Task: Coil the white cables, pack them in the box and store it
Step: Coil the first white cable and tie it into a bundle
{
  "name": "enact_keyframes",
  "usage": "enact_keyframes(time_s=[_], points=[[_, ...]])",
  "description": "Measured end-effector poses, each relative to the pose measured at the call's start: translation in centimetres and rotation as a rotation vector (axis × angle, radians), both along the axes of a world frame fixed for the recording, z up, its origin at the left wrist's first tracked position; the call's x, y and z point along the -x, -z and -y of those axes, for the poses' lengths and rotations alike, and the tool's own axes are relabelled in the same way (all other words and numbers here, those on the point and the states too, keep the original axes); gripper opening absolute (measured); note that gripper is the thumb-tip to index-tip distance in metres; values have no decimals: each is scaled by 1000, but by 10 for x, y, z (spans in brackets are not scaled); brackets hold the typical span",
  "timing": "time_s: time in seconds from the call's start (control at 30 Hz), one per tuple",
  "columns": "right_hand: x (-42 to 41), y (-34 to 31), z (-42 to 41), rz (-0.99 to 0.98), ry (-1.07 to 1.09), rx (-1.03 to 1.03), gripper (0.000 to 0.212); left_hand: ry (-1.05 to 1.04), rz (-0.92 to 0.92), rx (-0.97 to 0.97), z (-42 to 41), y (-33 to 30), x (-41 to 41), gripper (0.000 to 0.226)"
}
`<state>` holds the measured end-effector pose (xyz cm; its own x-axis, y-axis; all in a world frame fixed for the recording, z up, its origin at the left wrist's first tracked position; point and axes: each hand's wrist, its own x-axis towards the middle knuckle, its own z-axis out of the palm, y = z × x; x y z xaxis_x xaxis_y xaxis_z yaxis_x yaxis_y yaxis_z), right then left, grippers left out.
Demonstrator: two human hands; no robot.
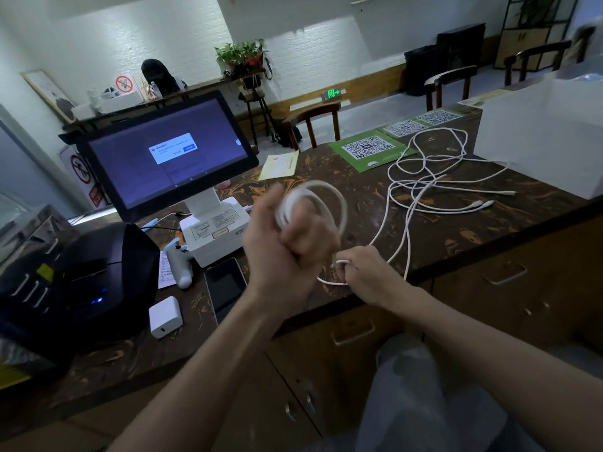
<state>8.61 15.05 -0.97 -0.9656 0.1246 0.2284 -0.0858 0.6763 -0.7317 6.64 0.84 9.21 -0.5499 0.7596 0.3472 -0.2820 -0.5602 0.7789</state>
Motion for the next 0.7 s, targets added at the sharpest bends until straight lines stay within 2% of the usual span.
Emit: enact_keyframes(time_s=[0.1,0.17,0.27,0.3,0.43,0.5,0.63,0.7], points=[[-2,2,1,97,-23,25,40,-245,14,-138,-2,-12,17,53],[-5,4,3,111,-64,39,37,-349,-19,-136,-5,-12,24,45],[-15,5,10,-147,-128,25,10,-477,-151,-60,-9,-9,28,39],[-18,6,12,-233,-137,0,11,-525,-227,-21,-9,-7,31,40],[-21,4,19,-407,-84,-160,33,-760,-606,335,-7,2,42,41],[-20,0,17,-402,-44,-132,40,-815,-824,515,-3,13,49,44],[-22,-15,12,-47,-22,102,38,-713,-1313,879,4,34,56,48],[-24,-20,7,94,17,228,41,-725,-1624,1008,4,42,60,45]])
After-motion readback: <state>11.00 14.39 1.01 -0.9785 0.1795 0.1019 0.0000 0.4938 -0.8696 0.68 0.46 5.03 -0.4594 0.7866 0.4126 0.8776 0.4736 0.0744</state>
